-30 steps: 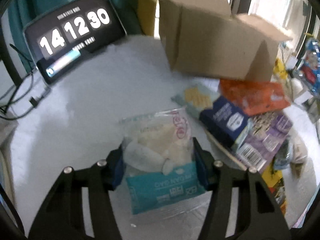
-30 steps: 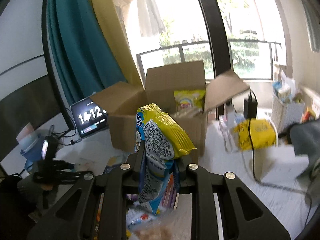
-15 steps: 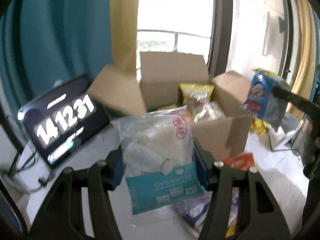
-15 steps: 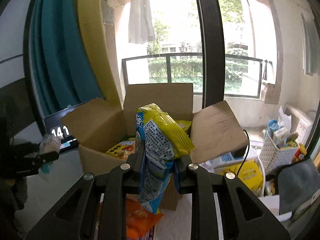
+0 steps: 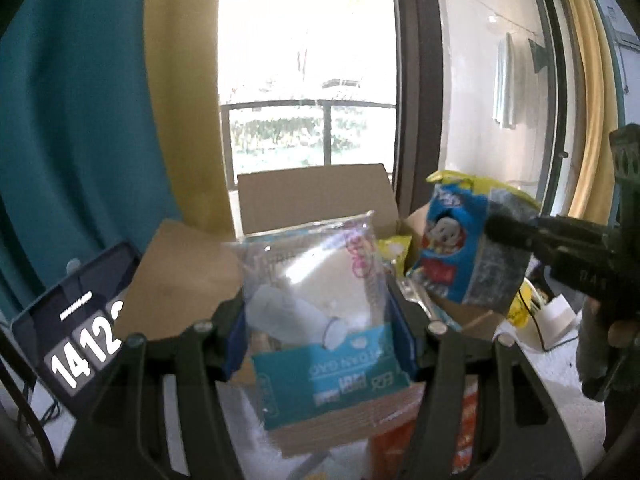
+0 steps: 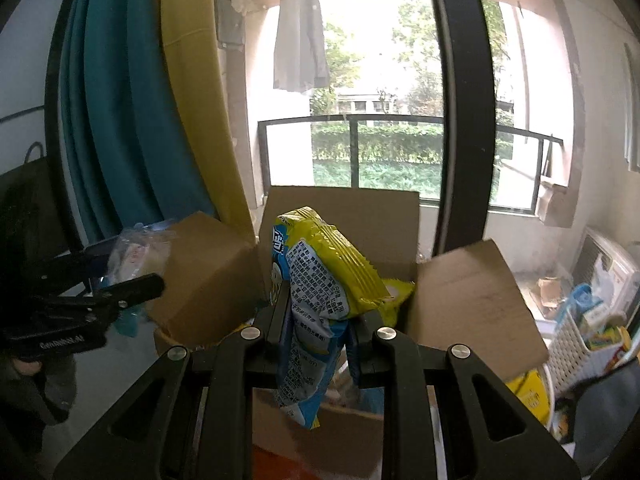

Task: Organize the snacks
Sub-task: 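Carry both bags into the box and open both tools to release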

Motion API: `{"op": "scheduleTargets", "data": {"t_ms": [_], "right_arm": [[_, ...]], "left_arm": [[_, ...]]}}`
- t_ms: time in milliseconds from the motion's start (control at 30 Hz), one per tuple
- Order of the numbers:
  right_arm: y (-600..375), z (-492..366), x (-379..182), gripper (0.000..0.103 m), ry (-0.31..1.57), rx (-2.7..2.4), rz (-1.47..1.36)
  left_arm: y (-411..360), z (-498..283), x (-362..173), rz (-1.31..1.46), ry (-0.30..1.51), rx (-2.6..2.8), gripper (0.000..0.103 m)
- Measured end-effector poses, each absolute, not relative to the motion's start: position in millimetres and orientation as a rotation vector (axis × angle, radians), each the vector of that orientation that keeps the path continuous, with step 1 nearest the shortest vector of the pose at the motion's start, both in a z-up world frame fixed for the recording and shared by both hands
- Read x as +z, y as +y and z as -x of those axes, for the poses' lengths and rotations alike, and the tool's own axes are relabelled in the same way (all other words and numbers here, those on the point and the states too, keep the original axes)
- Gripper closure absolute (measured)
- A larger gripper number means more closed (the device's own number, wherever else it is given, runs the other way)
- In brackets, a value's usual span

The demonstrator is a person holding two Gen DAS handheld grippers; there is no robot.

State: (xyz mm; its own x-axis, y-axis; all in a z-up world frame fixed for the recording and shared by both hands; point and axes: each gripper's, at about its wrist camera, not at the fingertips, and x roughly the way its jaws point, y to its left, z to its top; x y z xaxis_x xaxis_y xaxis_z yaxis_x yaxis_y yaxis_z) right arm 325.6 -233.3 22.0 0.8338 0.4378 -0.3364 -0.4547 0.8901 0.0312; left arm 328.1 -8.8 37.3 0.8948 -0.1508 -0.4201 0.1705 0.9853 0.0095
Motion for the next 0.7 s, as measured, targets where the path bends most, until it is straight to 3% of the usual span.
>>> {"op": "scheduleTargets", "data": {"t_ms": [700], "right_arm": [[-179,-412,14,0.079,0.416,0.492,-0.015]], "left_arm": [[-7,-428,19,0.011,0.511,-0.126,0.040]]}}
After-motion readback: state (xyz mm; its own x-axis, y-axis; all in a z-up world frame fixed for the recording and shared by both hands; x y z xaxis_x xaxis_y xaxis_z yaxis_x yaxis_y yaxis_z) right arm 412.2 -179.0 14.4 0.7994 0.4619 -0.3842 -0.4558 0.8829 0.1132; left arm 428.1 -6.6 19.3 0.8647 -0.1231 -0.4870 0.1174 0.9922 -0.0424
